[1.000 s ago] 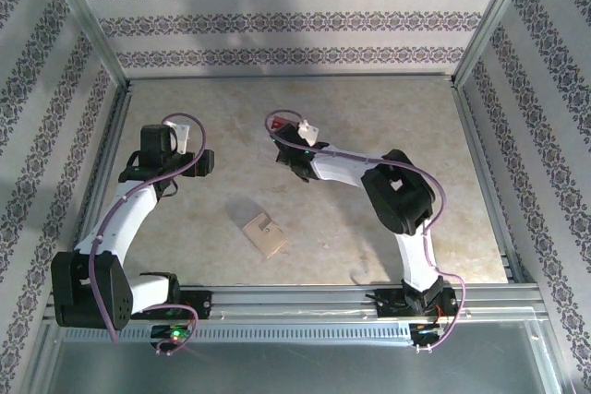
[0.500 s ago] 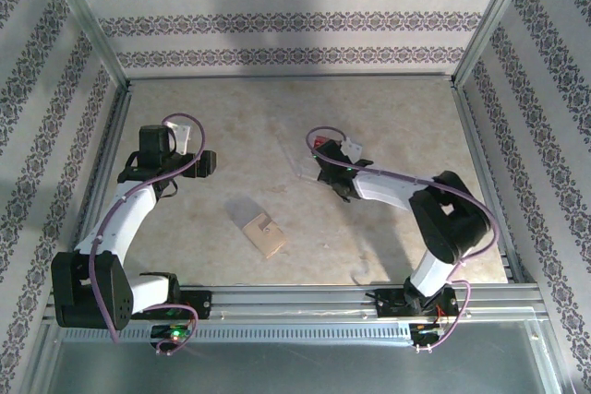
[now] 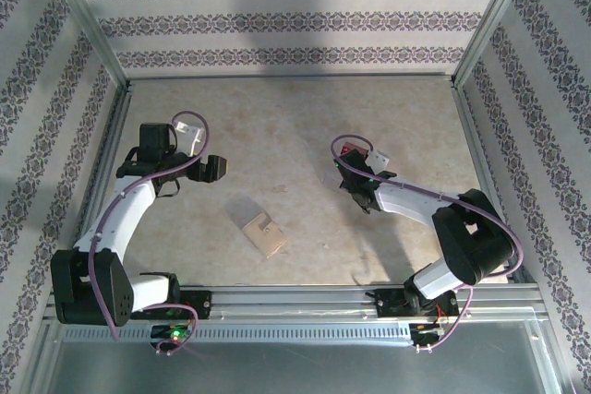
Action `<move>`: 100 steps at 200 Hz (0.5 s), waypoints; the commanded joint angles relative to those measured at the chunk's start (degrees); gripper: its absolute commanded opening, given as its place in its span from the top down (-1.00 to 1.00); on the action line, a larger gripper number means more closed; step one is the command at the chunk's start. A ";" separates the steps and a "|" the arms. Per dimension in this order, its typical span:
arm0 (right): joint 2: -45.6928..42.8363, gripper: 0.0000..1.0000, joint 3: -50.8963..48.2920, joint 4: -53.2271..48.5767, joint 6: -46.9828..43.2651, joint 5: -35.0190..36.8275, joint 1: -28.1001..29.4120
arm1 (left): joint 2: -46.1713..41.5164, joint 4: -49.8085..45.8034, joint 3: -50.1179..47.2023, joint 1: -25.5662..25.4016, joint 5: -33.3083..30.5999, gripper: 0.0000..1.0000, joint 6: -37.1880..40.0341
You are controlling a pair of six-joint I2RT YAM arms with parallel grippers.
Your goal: Put the credit cards into the card holder
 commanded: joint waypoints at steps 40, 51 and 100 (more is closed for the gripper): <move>-4.11 0.38 -1.50 2.49 -0.47 -0.71 -0.31 | 1.22 -17.34 8.12 -6.53 -0.69 -0.99 10.64; -5.98 0.33 -2.19 2.25 -1.40 -0.73 -0.40 | 2.17 -20.50 9.45 -8.59 -3.30 -0.99 11.31; -15.47 0.06 -4.31 -1.98 -6.72 -2.39 -0.48 | 4.51 -25.07 5.52 -13.33 -0.49 -0.95 16.08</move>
